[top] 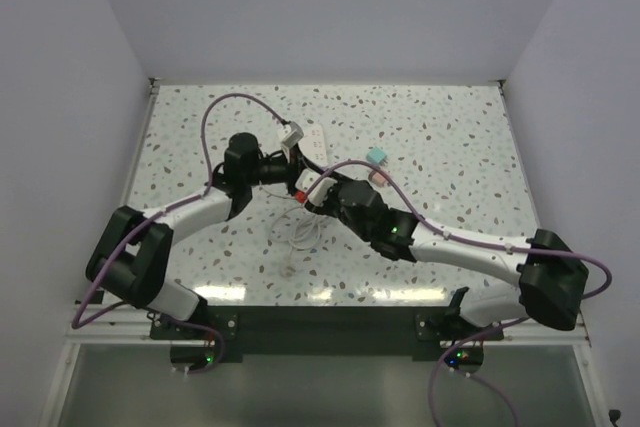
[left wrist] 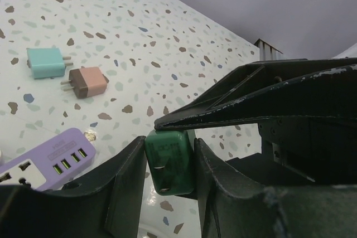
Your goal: Insert the plug
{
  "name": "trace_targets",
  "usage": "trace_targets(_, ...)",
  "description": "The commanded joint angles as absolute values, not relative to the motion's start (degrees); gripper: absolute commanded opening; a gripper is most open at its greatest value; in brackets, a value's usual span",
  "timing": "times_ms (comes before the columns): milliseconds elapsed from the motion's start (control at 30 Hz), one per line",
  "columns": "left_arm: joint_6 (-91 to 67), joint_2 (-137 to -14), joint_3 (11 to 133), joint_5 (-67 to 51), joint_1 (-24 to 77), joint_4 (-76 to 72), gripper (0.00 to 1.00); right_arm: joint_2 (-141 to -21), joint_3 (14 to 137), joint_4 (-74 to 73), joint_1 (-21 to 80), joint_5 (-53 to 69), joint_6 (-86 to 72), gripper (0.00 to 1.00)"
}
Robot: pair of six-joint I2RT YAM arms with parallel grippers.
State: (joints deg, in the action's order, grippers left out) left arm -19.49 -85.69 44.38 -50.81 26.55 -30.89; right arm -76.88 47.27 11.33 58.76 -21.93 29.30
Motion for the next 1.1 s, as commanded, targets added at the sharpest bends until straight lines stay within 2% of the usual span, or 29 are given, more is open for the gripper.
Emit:
trace_targets(0,-20.56,-86.92,44.82,-56.25,28.56,-32.6,0.01,-72.86,47.99,22.15,58.36,-24.87,31.46,0.52)
trace_targets(67,-21.35,-86.66,44.65,-55.55,28.48,-33.74,0.0,-72.16,47.81,22.15,58.27,-25.31,31.03,0.6)
trace_targets(133,-23.02,-86.31,44.21,-54.5,28.48,-35.85,0.0,-71.46,47.72,20.84,58.1,-25.23,29.98,0.76)
trace_targets(200,-23.9,-85.43,43.95,-53.71,28.21,-36.82,0.0,-70.32,48.25,17.69,57.66,-23.74,28.92,0.86)
trace_targets(233,-24.25,-85.26,43.95,-53.35,27.86,-37.0,0.0,-69.96,48.51,16.19,57.05,-22.86,27.52,0.88)
trace_targets(467,-30.85,-82.97,42.28,-51.6,23.03,-43.15,0.0,-67.24,48.17,9.06,55.72,-19.17,21.98,0.92)
trace_targets(533,-31.9,-82.79,42.19,-51.5,21.54,-43.85,0.0,-64.97,47.64,6.16,55.72,-14.71,19.09,0.92)
trace_targets(733,-32.78,-80.6,42.01,-50.28,19.78,-44.3,0.0,-59.16,43.95,5.62,54.59,-9.06,13.03,0.93)
trace_targets(833,-32.78,-78.85,41.66,-49.22,19.78,-44.82,0.0,-61.07,46.49,4.49,53.79,-8.44,8.46,0.93)
trace_targets(933,-35.85,-77.26,39.91,-48.87,19.78,-50.96,0.0,-62.22,48.25,4.13,53.7,-8.53,3.62,0.92)
trace_targets(1067,-40.86,-74.36,35.69,-47.12,19.78,-60.89,0.0,-61.18,45.8,10.7,53.09,-3.36,-1.82,0.92)
